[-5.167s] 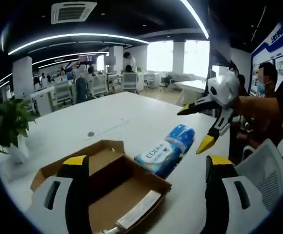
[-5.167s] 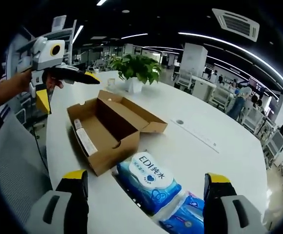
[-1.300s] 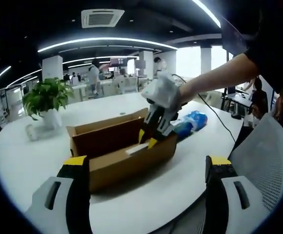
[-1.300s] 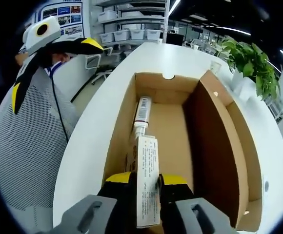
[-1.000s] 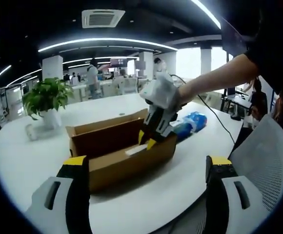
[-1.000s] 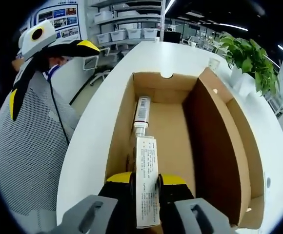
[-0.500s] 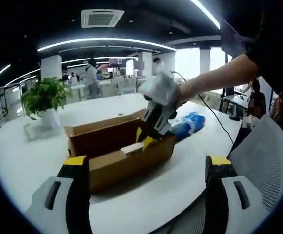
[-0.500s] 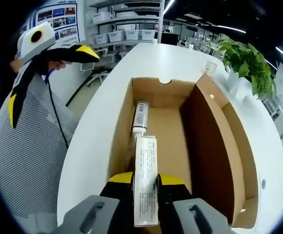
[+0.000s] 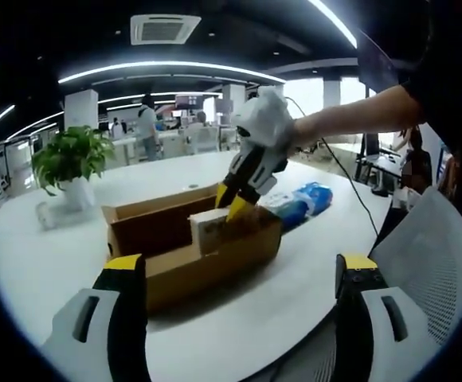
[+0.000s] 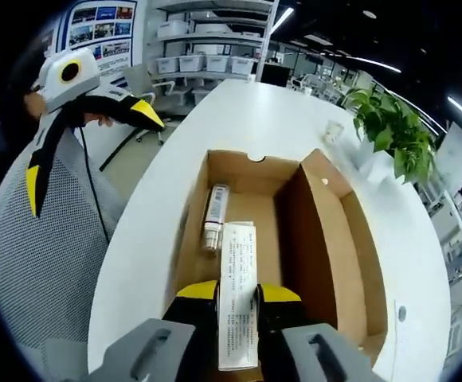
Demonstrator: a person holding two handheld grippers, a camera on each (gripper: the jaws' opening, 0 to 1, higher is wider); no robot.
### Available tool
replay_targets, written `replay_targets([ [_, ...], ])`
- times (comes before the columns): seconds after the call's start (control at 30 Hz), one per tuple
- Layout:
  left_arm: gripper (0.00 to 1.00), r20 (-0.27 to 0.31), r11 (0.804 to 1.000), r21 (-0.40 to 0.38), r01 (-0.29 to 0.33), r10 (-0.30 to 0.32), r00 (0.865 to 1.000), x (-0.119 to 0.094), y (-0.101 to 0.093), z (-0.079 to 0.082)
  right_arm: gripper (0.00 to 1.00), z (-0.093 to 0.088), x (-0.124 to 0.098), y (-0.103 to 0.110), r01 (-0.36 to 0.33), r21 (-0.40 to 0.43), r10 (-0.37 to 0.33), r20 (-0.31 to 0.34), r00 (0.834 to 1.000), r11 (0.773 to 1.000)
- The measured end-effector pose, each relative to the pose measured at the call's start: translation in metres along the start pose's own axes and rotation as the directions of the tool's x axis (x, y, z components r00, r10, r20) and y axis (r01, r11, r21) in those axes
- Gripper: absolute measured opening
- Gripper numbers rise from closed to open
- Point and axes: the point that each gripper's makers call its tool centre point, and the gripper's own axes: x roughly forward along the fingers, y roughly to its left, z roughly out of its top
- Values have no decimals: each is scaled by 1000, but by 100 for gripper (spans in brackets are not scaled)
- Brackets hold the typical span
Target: Operate the shoe box by opening the lid, removing the specified soft item, and placing it in the target area until the item is outside and the box remains undamaged.
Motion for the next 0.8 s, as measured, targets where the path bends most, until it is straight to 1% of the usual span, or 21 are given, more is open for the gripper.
replay_targets([
  [0.37,98,-8,1000,5,7,-7,1000,1,-2,-2,13,15,-36,-12,45,-42,-43,31,999,998],
  [0.6,98,-12,1000,5,15,-15,1000,2,-3,-2,13,13,-55,-18,69,-55,-67,33,997,996],
  [0.8,98,-16,1000,5,24,-24,1000,2,-4,-3,13,11,-67,-23,84,-61,-82,33,996,995],
])
